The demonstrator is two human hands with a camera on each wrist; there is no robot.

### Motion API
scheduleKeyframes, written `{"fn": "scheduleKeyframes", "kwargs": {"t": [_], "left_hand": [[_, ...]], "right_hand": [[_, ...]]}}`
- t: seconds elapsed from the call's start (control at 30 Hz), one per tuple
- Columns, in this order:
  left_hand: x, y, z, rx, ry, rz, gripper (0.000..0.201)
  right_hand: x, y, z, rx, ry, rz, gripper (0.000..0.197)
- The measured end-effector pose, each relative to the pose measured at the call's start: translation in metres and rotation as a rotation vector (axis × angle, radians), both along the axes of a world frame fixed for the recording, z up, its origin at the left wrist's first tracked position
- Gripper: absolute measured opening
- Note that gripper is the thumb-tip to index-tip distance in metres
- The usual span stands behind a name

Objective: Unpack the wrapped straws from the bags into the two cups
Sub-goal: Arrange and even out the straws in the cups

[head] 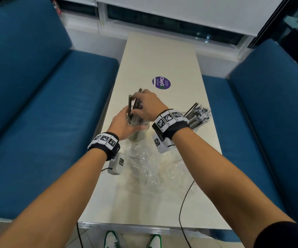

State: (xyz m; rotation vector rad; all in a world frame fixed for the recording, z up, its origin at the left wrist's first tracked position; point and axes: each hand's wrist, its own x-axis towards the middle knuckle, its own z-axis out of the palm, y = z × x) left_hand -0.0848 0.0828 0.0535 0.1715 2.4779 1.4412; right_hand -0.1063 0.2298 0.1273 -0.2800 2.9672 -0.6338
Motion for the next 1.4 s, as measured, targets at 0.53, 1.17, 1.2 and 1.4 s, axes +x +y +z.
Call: {"fn": "scheduleKeyframes", "kwargs": {"t": [0.53,1.17,1.2,1.4], "left_hand": [[-0.003,-0.002,-0.007,-0.011,0.009,0.006,0.096],[-0.008,-0.002,-0.015,-0.055,-0.003,0.004,0.116],[-0.008,-0.002,-0.016,-0.059,0.002,0.008,0.114],[-0.008,-0.003,-0.013,-0.054,-0.012,0.008,0.115]], "right_hand": [[0.017,0.012,0.005,-0.083,0.119,-0.062,0.064],[0.018,-0.005,-0.024,0.029,0.568,-0.019,0.014],[0.022,-0.007,-0.032,0.100,0.552,-0.008,0.020],[0.025,-0.006,-0.026,0.079,0.384,0.001,0.049]]}}
